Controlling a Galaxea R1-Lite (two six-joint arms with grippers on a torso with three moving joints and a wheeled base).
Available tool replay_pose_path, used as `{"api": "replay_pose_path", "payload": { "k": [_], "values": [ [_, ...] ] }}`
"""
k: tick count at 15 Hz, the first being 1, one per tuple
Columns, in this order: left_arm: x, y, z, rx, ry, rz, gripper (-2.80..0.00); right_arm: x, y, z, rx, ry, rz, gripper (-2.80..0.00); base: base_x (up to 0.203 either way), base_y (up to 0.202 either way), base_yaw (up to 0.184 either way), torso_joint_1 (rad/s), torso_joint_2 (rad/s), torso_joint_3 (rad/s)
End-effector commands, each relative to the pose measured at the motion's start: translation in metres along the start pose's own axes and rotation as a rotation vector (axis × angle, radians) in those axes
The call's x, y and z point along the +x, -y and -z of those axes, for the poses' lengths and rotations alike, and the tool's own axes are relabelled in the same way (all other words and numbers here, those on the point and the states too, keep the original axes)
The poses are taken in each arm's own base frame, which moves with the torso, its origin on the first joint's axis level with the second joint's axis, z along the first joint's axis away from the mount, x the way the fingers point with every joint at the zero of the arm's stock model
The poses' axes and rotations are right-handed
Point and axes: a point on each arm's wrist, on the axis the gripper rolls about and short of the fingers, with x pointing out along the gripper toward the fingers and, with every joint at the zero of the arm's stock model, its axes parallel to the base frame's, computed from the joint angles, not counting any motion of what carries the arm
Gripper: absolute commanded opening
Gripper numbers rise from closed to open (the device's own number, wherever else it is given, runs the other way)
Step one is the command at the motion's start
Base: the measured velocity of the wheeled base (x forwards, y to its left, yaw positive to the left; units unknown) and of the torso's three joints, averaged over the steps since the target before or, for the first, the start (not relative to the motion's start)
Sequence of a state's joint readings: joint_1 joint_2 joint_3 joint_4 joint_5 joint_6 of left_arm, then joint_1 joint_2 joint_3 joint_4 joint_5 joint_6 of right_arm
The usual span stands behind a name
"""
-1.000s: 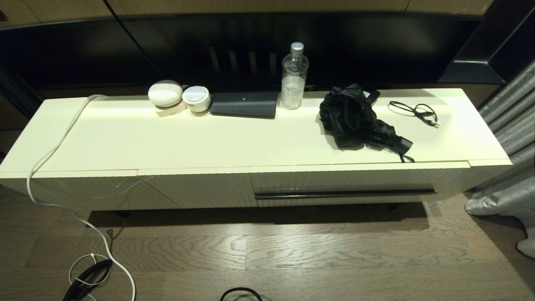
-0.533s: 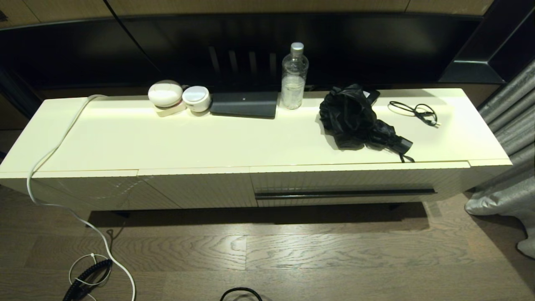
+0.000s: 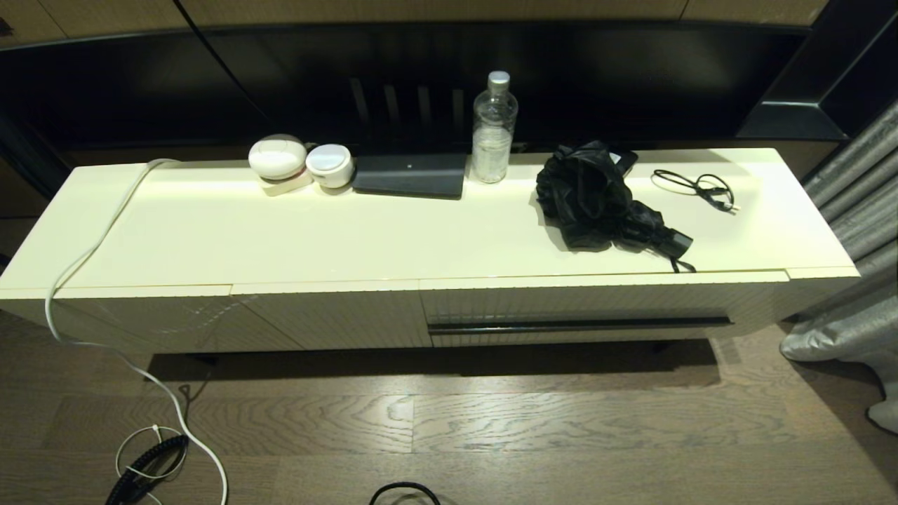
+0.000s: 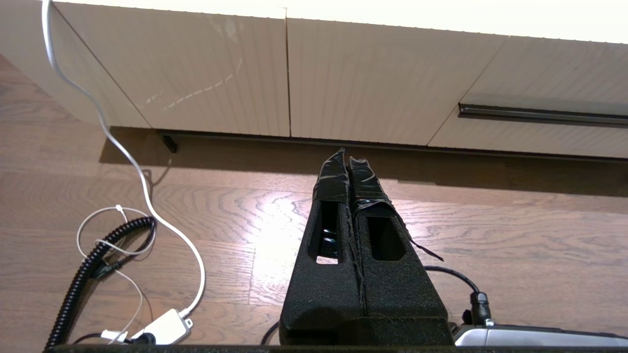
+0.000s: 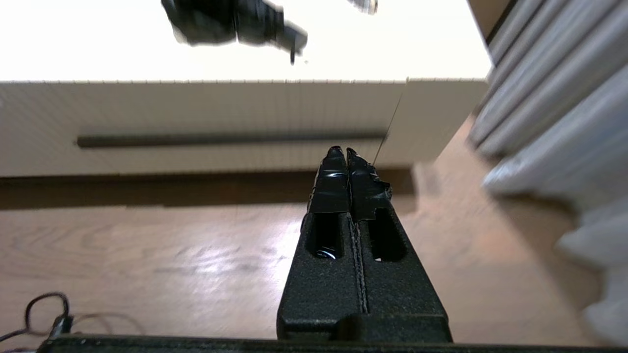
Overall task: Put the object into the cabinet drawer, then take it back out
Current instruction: Open the drawer
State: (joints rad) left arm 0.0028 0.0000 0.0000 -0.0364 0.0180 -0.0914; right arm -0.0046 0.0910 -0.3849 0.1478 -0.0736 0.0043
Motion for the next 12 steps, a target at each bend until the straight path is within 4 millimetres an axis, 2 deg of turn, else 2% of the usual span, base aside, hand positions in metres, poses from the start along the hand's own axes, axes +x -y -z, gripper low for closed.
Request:
{"api": "replay_pose_path", "payload": {
  "k": [1, 3, 9, 10, 12],
  "values": [
    [0.000, 0.000, 0.000, -0.001, 0.002, 0.000, -2.80, 0.014, -0.001, -0.052, -0.068, -0.011, -0.012, -2.80, 0.000, 0.000, 0.000, 0.000, 0.00, 0.000],
    [0.000, 0.000, 0.000, -0.001, 0.002, -0.001, -2.80, 0.037, -0.003, -0.084, -0.188, -0.051, -0.030, -2.80, 0.000, 0.000, 0.000, 0.000, 0.00, 0.000],
    [0.000, 0.000, 0.000, -0.001, 0.002, -0.001, -2.80, 0.132, -0.014, -0.133, -0.567, -0.202, -0.134, -2.80, 0.000, 0.000, 0.000, 0.000, 0.00, 0.000],
    [0.000, 0.000, 0.000, -0.001, 0.002, -0.001, -2.80, 0.142, -0.016, -0.136, -0.658, -0.231, -0.170, -2.80, 0.000, 0.000, 0.000, 0.000, 0.00, 0.000],
    [0.000, 0.000, 0.000, -0.001, 0.002, -0.001, -2.80, 0.153, -0.023, -0.122, -0.800, -0.358, -0.307, -2.80, 0.000, 0.000, 0.000, 0.000, 0.00, 0.000]
  ]
}}
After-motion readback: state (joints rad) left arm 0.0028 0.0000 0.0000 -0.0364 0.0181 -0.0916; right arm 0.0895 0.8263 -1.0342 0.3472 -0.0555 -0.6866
